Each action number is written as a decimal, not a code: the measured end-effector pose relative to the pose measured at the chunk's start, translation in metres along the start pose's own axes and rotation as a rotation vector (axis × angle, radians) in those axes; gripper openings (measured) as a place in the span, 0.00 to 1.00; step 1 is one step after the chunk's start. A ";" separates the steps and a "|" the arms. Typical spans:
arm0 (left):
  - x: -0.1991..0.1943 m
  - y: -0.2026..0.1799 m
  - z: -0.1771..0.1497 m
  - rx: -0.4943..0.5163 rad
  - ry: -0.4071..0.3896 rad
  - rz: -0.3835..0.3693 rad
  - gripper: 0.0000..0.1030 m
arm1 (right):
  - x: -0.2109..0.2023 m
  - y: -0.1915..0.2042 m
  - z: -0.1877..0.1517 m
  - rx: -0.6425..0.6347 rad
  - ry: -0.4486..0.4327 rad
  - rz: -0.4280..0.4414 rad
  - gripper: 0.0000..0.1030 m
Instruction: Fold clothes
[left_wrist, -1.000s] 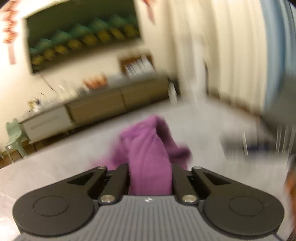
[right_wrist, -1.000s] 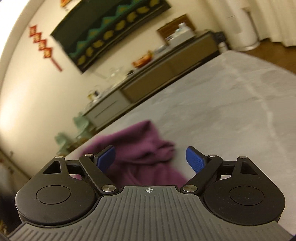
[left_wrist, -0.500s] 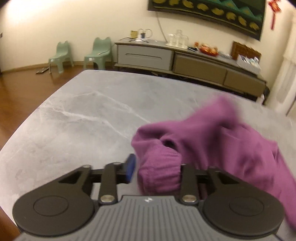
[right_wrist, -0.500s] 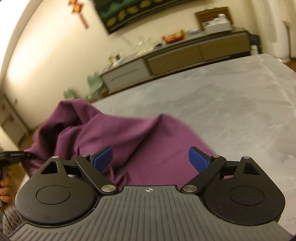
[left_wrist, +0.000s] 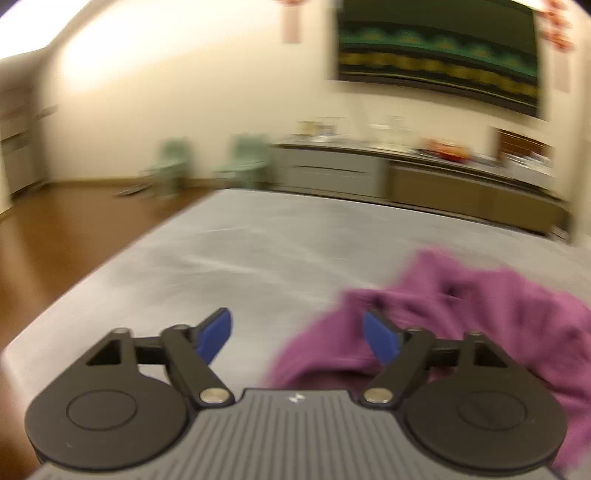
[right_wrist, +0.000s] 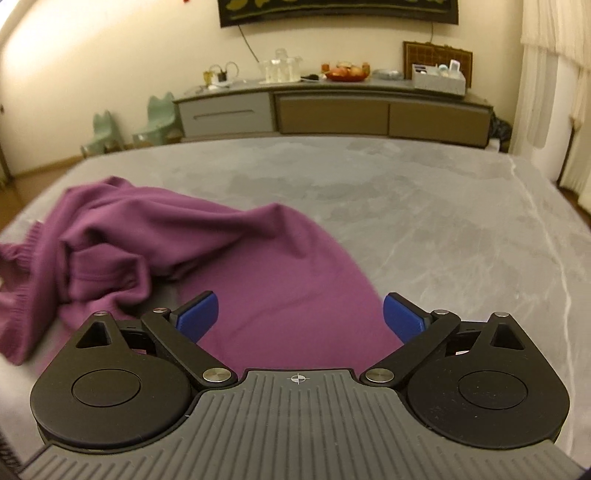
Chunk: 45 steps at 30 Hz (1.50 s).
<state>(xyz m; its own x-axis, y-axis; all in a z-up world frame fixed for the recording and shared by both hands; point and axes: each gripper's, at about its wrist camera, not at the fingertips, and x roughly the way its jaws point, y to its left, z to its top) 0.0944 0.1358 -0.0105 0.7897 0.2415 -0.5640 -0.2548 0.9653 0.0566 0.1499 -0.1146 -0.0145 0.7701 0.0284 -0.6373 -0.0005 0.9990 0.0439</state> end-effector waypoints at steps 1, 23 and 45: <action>0.012 -0.008 0.001 0.030 0.018 -0.017 0.83 | 0.008 0.002 0.003 -0.013 0.011 -0.012 0.95; 0.145 0.119 0.079 -0.205 0.129 -0.144 0.13 | 0.018 -0.016 0.012 -0.254 0.035 -0.297 0.72; 0.130 0.159 0.125 -0.352 0.011 -0.280 0.11 | -0.045 -0.102 0.086 -0.083 -0.350 -0.363 0.03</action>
<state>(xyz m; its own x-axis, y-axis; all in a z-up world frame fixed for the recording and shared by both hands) 0.2261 0.3326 0.0284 0.8496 -0.0271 -0.5267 -0.2080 0.9005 -0.3819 0.1698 -0.2202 0.0761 0.8975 -0.3198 -0.3038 0.2669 0.9421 -0.2031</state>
